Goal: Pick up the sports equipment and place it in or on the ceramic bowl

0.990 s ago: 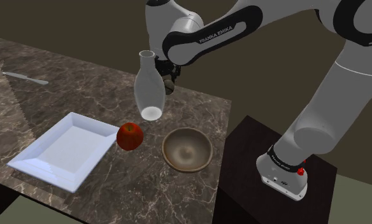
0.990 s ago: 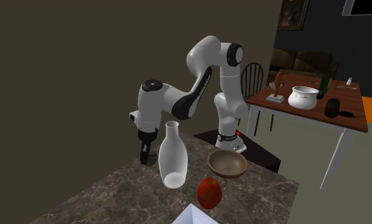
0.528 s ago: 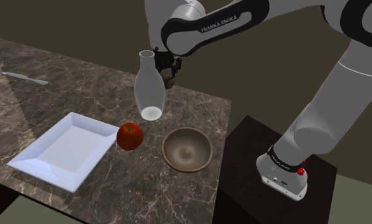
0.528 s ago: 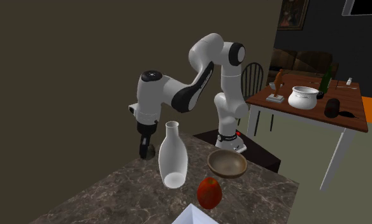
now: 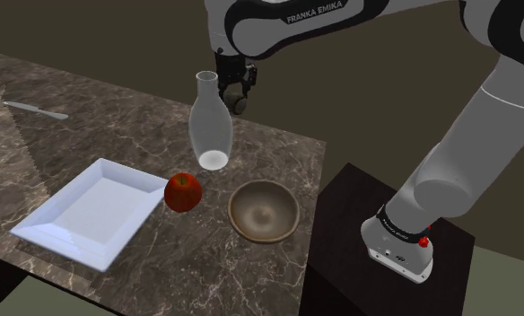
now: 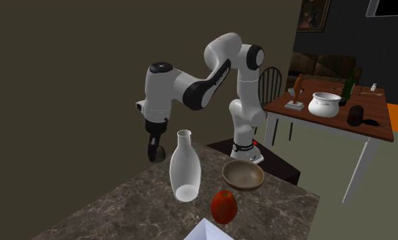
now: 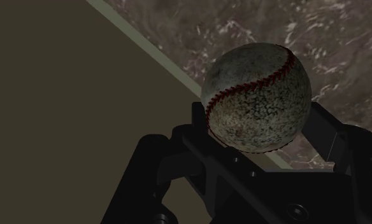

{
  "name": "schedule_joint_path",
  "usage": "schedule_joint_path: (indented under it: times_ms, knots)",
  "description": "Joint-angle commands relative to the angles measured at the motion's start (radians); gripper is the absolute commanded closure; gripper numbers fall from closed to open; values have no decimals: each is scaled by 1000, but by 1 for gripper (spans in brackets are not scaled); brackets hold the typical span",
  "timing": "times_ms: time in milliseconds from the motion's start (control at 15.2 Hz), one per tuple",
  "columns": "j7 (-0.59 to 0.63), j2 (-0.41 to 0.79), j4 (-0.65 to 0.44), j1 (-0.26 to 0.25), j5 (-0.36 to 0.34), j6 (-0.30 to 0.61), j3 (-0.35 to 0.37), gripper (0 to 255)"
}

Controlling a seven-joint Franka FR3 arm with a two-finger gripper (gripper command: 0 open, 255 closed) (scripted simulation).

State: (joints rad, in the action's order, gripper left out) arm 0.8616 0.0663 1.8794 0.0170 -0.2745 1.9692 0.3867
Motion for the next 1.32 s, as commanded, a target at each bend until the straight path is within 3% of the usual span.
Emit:
schedule_joint_path:
  times_ms: [0, 462, 1254]
  knots:
    - [-8, -4, -24, 0, 5, -27, 0, 255]
    - [-30, -15, -101, -1, 17, -111, 2, 255]
    - [121, -296, 164, -103, 145, -134, 97, 255]
